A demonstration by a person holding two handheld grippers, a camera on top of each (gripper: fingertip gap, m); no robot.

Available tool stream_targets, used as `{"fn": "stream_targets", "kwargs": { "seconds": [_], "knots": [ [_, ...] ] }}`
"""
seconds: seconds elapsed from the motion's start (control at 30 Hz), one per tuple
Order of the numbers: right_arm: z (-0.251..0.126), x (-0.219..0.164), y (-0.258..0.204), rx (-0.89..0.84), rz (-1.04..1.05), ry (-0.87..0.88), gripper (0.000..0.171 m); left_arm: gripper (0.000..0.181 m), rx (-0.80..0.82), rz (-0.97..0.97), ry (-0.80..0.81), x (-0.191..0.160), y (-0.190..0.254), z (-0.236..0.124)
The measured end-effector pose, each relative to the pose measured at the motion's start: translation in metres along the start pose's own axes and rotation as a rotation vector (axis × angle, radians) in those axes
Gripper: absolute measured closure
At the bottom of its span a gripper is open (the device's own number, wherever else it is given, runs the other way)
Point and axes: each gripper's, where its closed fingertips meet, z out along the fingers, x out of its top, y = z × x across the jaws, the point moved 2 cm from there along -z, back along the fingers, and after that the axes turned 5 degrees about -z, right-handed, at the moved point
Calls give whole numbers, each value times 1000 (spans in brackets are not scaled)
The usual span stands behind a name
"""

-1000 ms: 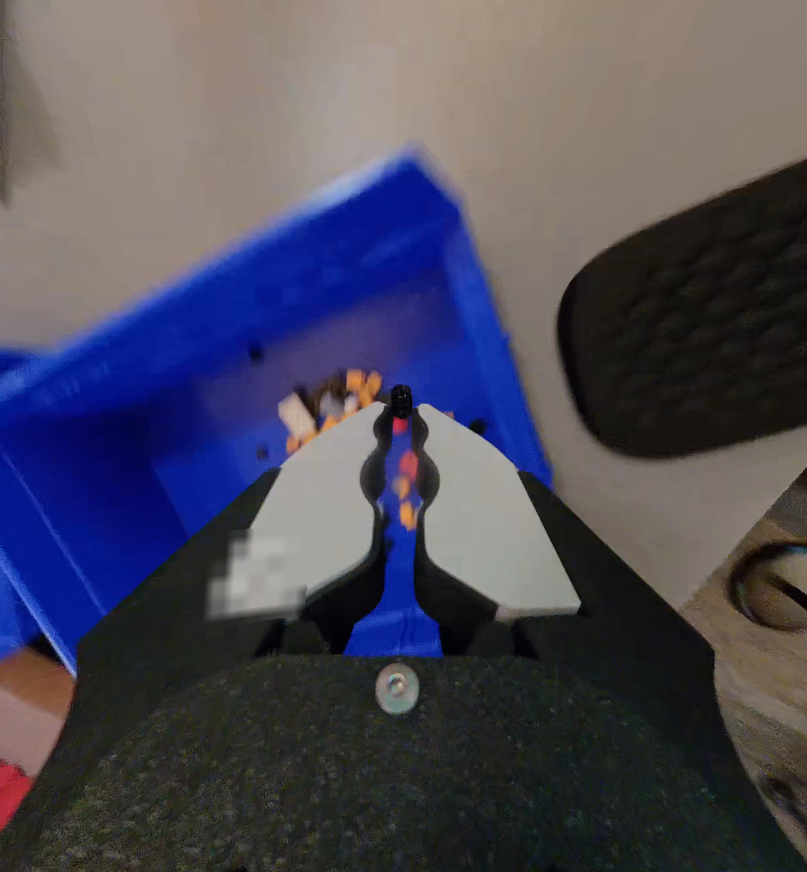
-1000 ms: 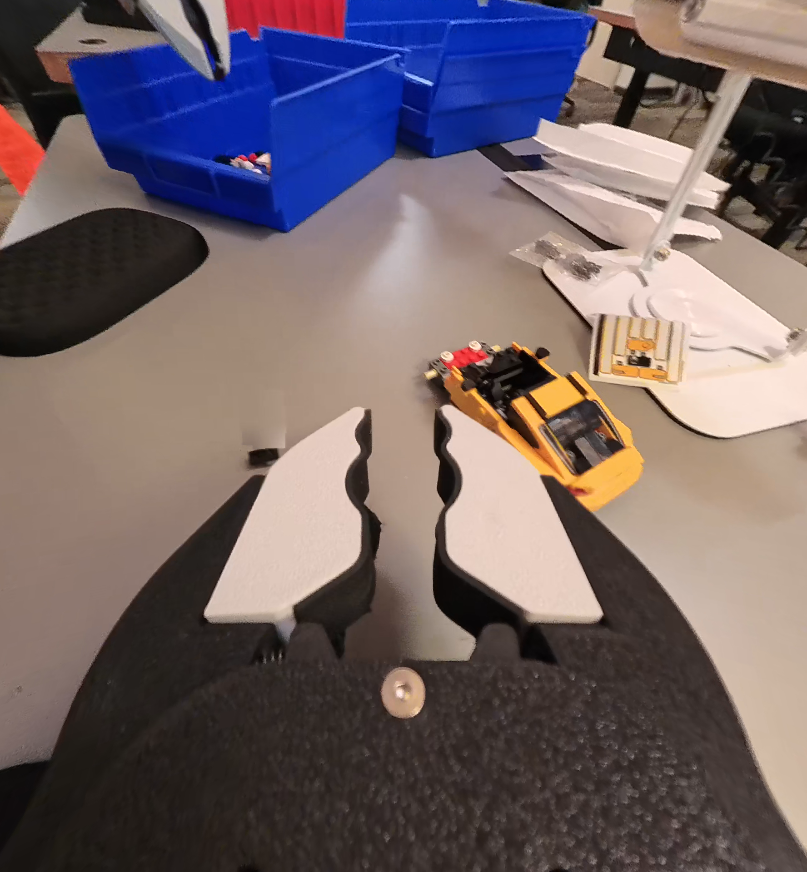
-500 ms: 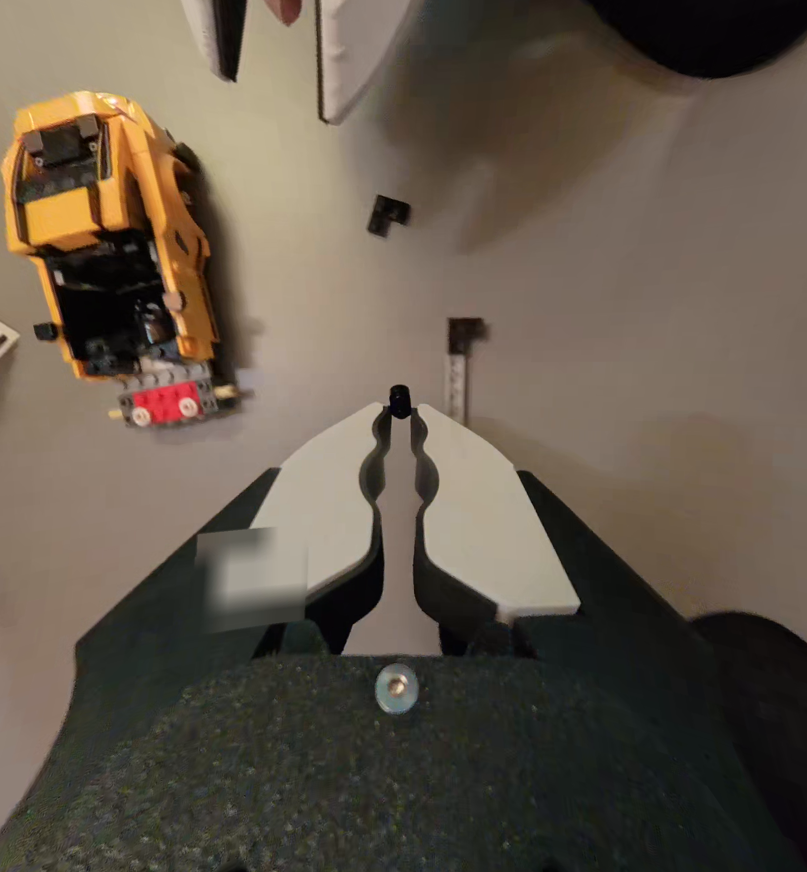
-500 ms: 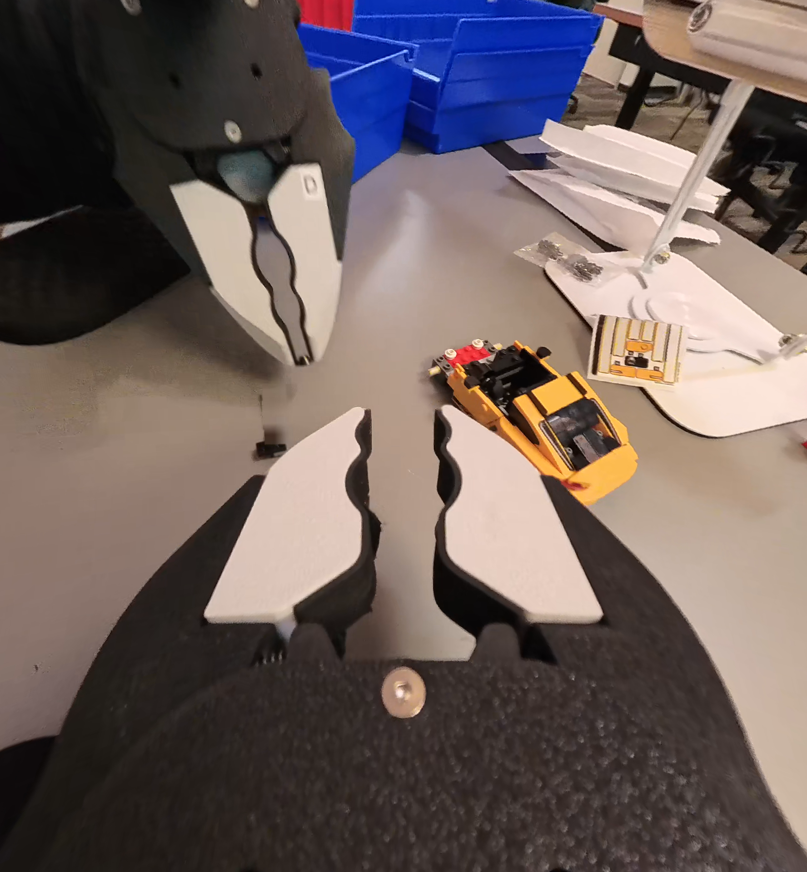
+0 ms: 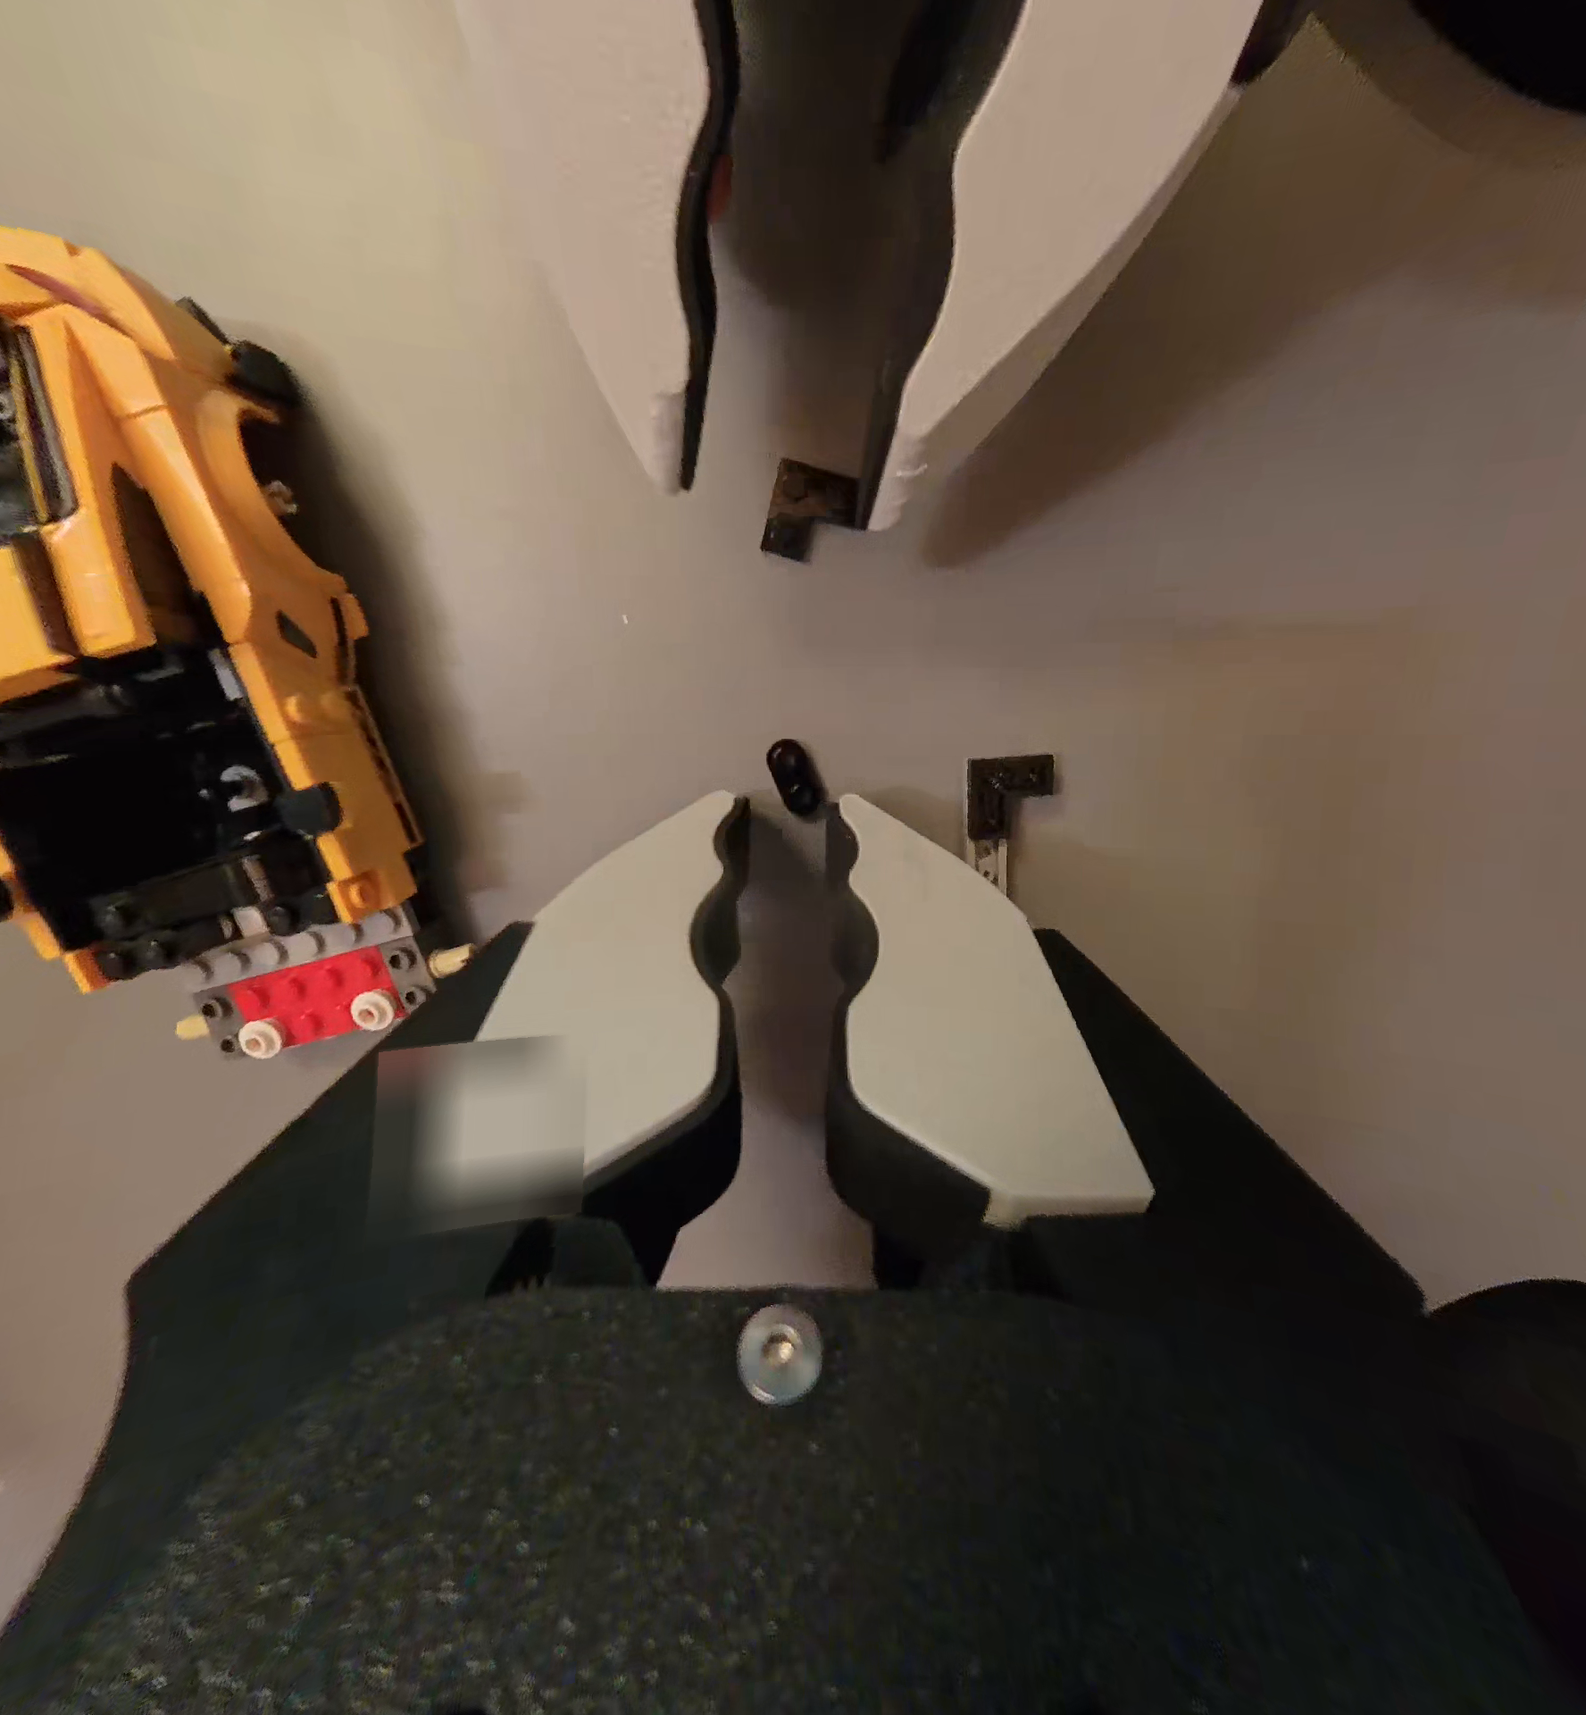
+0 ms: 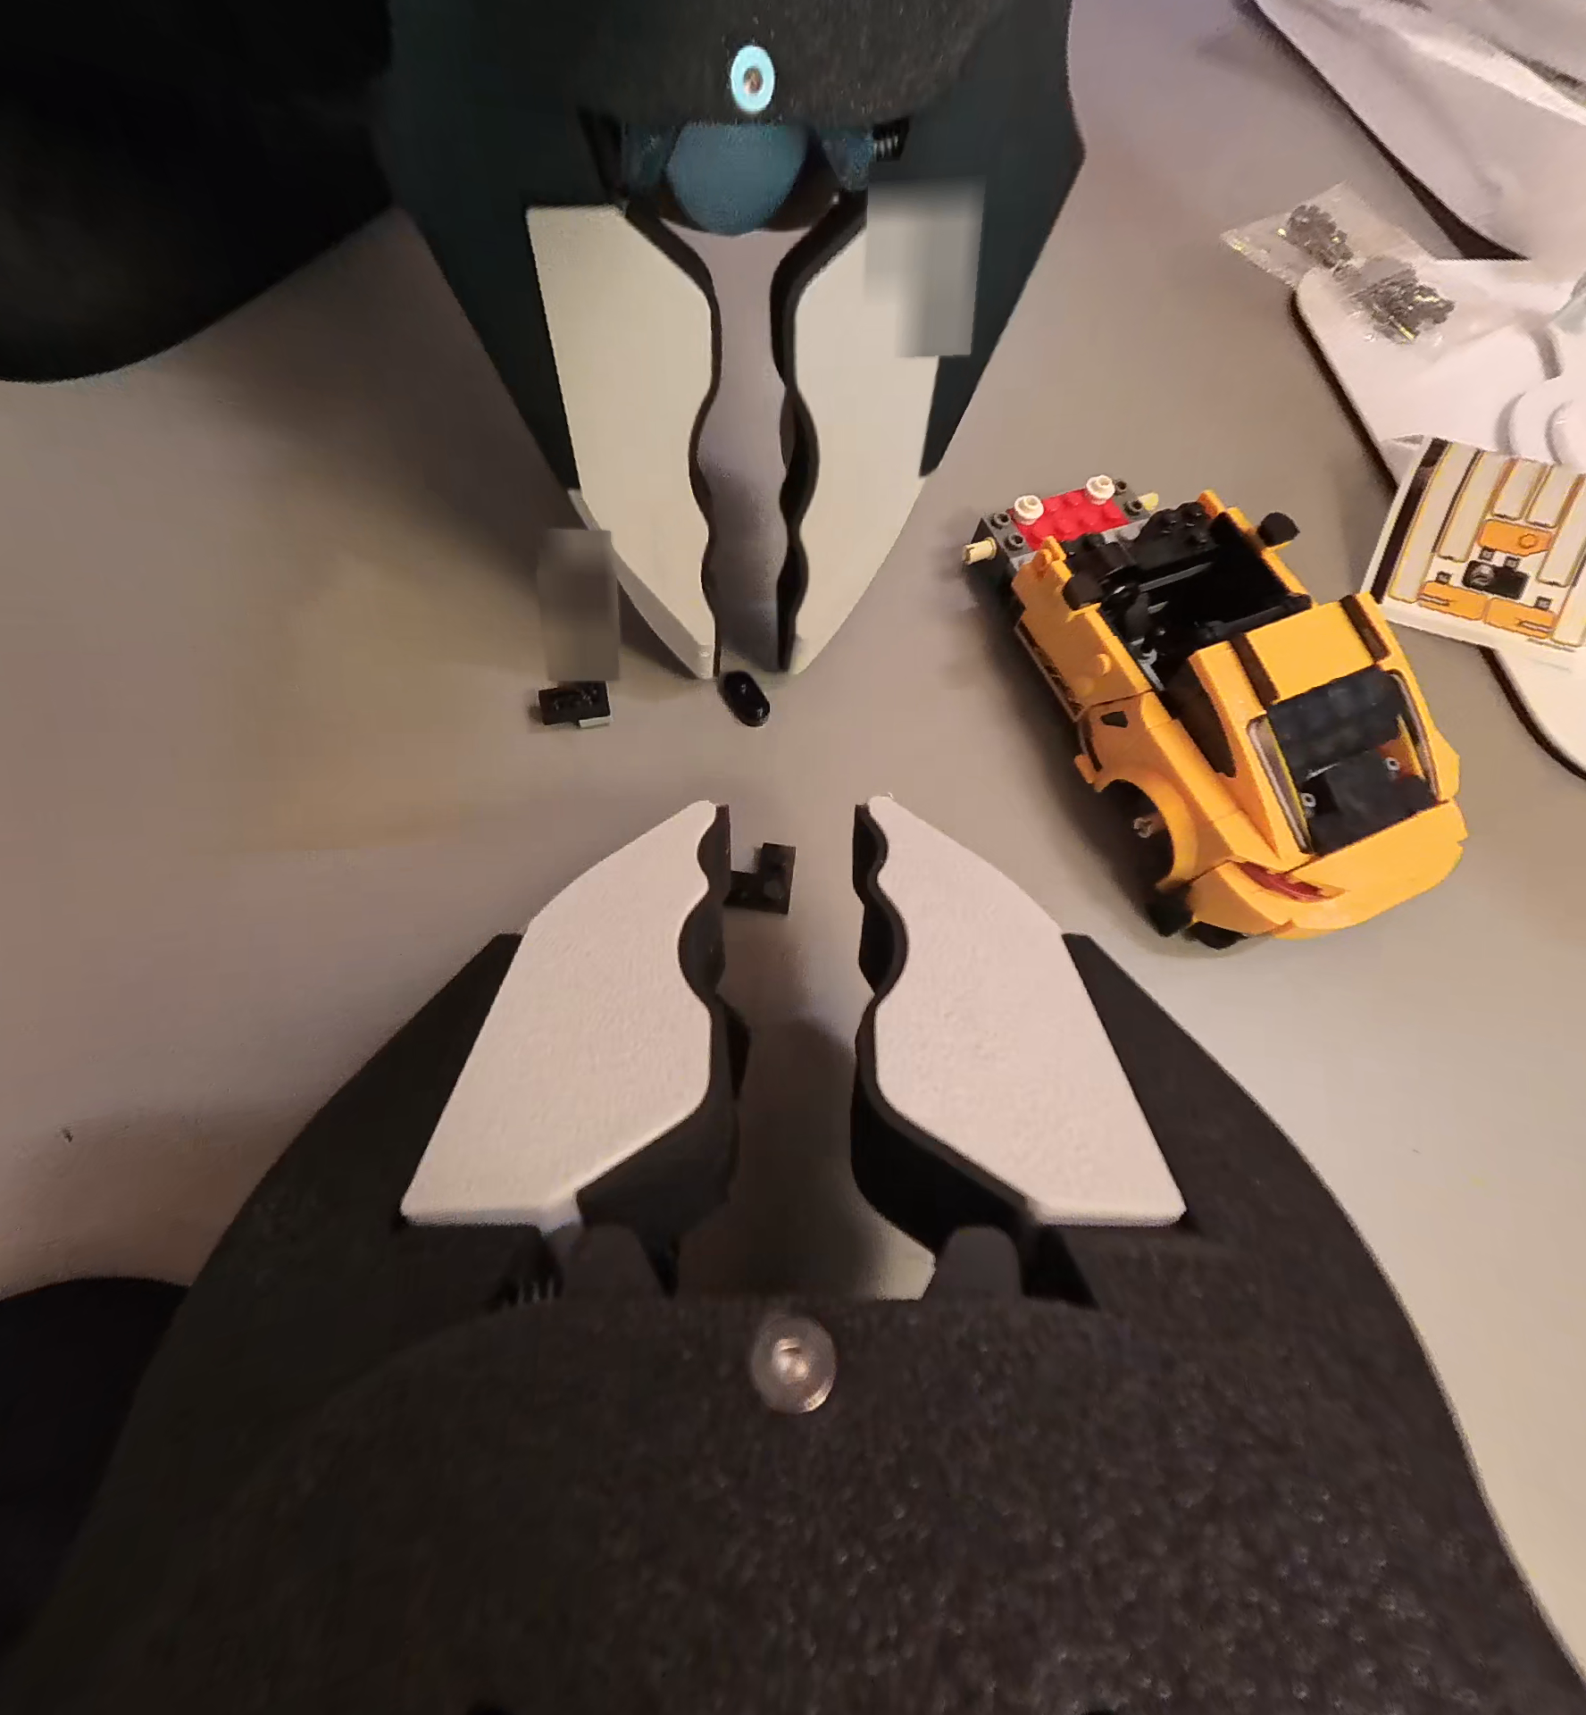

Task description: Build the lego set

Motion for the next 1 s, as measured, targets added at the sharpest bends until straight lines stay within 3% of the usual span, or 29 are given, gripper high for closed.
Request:
{"fn": "stream_targets", "kwargs": {
  "seconds": [0.03,0.4,0.6,0.7,1.0],
  "knots": [
    [0,0,0,0,0,4,147,166,6,-6,15,0,0,-3],
    [1,0,0,-1,0,0,147,160,-80,-111,213,-27,36,-23],
    [2,-1,0,-11,-4,-8,147,156,-71,-95,200,-33,42,-12],
    [2,-1,0,-18,-11,-8,147,173,-54,-82,188,-33,42,-7],
    [3,-1,1,-25,-14,-14,147,173,-15,-129,253,-19,39,-2]
  ]
}}
